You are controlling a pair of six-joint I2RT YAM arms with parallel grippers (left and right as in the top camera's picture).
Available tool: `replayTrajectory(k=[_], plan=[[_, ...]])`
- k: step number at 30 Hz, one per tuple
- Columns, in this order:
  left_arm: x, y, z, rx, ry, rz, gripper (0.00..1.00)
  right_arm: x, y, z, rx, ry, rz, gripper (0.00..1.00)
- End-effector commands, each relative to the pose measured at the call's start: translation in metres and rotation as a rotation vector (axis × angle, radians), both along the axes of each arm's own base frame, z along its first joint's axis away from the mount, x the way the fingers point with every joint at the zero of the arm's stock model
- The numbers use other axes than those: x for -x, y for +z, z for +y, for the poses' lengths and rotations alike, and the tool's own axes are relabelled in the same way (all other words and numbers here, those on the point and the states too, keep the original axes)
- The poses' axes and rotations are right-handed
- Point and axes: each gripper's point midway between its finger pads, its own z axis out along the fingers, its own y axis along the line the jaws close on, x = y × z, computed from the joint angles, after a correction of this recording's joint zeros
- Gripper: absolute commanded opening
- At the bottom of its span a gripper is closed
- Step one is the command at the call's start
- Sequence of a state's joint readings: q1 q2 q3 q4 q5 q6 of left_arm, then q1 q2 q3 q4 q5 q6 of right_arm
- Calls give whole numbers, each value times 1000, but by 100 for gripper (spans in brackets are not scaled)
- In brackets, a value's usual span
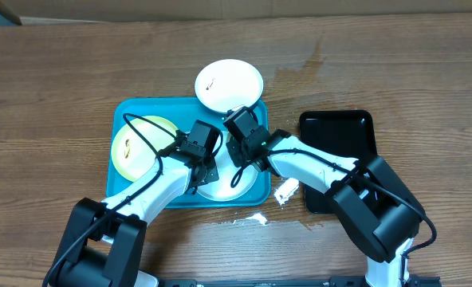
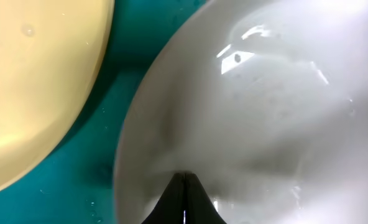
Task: Clean dirty plates on tray and stack at the side
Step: 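Scrub the white plate's food smear with the sponge in right gripper, then wipe the plate surface further with the sponge while left gripper holds rim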
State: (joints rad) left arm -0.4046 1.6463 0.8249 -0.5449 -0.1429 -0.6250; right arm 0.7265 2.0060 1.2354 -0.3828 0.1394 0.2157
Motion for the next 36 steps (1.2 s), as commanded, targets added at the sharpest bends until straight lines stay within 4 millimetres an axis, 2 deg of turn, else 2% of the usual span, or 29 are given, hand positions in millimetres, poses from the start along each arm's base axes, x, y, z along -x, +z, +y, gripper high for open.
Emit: replayTrajectory(k=[1,5,12,20,23,26,28,30,33,36], plan=[[46,-40,18,-72,-20,184,4,-18,-7,-36,118,-121,-44,4],[46,-40,18,-73,-20,186,4,-26,17,-35,86,-154,-96,4],[47,-40,19,-78,-20,189,4,-39,63,-53,123,-227,-233,4],[47,-40,19,-79,-19,191,4,-41,116,-54,44,-246,-318,4],[48,-40,20,-79,-20,192,4,-38,128,-54,21,-241,-321,4],[48,-40,20,-79,-20,192,4,-27,125,-44,-27,-191,-262,5],[47,-40,19,-79,-20,191,4,-12,117,-25,-105,-112,-166,5],[47,-40,19,-79,-20,191,4,10,105,2,-220,-4,-33,4],[47,-40,19,-79,-20,191,4,15,87,8,-214,14,17,4],[47,-40,19,-79,-20,192,4,16,60,8,-184,12,54,4]])
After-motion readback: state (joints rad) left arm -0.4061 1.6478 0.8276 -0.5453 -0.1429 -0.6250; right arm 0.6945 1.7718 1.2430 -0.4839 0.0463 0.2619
